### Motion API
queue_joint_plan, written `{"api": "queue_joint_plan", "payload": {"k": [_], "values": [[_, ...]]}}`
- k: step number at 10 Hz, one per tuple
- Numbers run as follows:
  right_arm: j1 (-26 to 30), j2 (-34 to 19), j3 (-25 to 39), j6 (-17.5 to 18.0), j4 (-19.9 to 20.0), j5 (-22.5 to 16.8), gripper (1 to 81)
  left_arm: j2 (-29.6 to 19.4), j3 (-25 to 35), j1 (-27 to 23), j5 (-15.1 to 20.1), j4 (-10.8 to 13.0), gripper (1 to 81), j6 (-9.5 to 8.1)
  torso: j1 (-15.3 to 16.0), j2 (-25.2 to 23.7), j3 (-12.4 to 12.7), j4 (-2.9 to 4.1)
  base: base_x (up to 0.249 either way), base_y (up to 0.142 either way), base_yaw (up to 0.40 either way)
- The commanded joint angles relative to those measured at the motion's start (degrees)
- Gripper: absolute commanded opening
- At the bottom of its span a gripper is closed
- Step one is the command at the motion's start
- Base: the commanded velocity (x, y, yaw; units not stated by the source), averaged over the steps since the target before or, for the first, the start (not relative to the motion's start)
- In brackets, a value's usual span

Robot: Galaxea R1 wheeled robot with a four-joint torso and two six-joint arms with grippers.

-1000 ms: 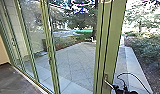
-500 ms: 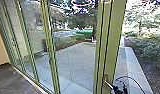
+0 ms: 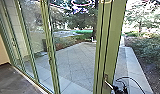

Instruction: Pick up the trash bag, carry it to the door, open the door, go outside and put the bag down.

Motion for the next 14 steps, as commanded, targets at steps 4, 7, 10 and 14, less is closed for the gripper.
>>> {"api": "queue_joint_plan", "payload": {"k": [4,7,10,14], "values": [[-2.7,0.2,2.8,-2.8,-3.3,-20.7,81.1,-0.6,0.0,-3.4,2.7,-0.3,1.0,-0.11,0.0,0.0,-2.7,0.0,0.0,0.0,0.0],[-1.8,0.2,2.6,-2.8,-3.3,-20.7,81.1,-0.7,0.0,-3.3,2.7,-0.4,1.0,-0.11,0.0,0.0,-8.1,0.0,0.0,0.0,0.0],[-0.2,0.0,2.4,-2.8,-3.3,-20.6,81.1,-0.8,0.0,-3.2,2.7,-0.4,1.0,-0.11,0.0,-0.1,-8.4,-0.02,0.029,0.0,0.0],[1.8,0.1,2.8,-2.7,-3.0,-20.7,81.1,-1.0,0.0,-2.9,2.6,-0.4,1.0,-0.11,0.0,-0.2,-11.7,-0.15,0.142,0.0,0.0]]}}
